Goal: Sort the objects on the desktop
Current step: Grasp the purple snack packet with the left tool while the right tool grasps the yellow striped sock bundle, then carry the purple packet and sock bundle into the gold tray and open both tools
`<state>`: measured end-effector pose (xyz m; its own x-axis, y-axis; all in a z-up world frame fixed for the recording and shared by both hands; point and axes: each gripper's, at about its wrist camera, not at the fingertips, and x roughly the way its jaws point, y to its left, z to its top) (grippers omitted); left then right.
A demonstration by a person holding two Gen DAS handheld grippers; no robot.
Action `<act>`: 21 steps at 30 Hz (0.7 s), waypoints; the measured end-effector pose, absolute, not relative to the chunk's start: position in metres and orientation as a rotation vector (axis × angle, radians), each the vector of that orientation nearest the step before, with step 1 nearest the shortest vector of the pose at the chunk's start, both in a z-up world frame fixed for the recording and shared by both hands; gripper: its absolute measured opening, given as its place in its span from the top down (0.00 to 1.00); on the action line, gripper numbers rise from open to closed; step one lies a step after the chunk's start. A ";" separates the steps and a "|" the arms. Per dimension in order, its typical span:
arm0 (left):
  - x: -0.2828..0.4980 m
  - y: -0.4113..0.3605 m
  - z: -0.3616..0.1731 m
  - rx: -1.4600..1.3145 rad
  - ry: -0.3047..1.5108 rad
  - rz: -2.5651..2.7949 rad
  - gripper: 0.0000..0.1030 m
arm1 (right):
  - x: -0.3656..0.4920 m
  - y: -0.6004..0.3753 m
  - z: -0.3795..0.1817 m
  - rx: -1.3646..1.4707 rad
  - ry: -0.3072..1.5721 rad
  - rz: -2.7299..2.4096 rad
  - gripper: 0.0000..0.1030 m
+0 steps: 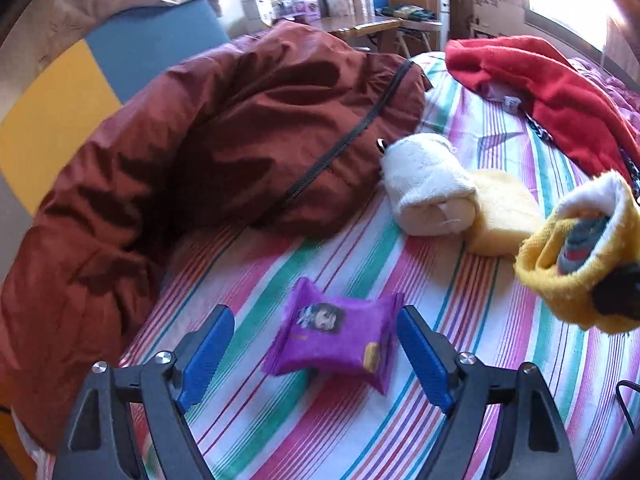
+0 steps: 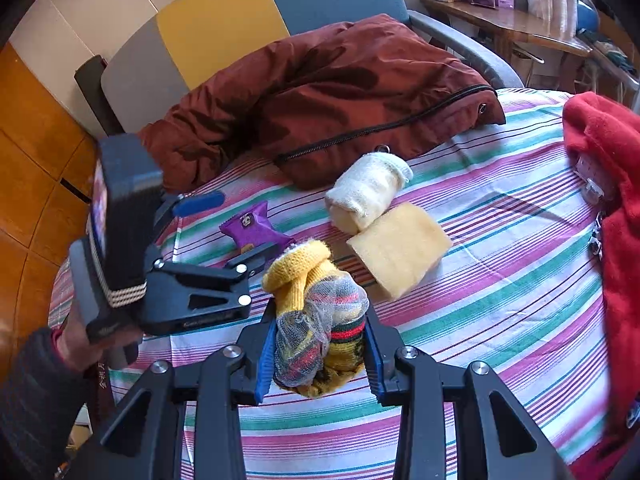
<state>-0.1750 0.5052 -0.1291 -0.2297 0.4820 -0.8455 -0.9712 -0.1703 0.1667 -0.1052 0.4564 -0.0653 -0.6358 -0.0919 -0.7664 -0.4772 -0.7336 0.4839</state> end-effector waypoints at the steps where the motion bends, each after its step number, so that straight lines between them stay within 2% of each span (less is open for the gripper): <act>1: -0.174 0.507 -0.132 -0.793 0.898 1.631 0.24 | -0.105 0.456 -0.066 -1.206 1.016 2.447 0.63; 2: -0.173 0.510 -0.134 -0.794 0.908 1.621 0.33 | -0.106 0.456 -0.066 -1.207 1.017 2.446 0.63; 5: -0.176 0.511 -0.139 -0.845 0.860 1.600 0.51 | -0.105 0.457 -0.066 -1.202 1.016 2.438 0.63; 7: -0.177 0.506 -0.137 -0.865 0.817 1.614 0.54 | -0.106 0.456 -0.066 -1.207 1.011 2.436 0.63; 21: -0.134 0.422 -0.133 -1.047 0.584 1.818 0.56 | -0.123 0.430 -0.071 -1.313 0.893 2.480 0.63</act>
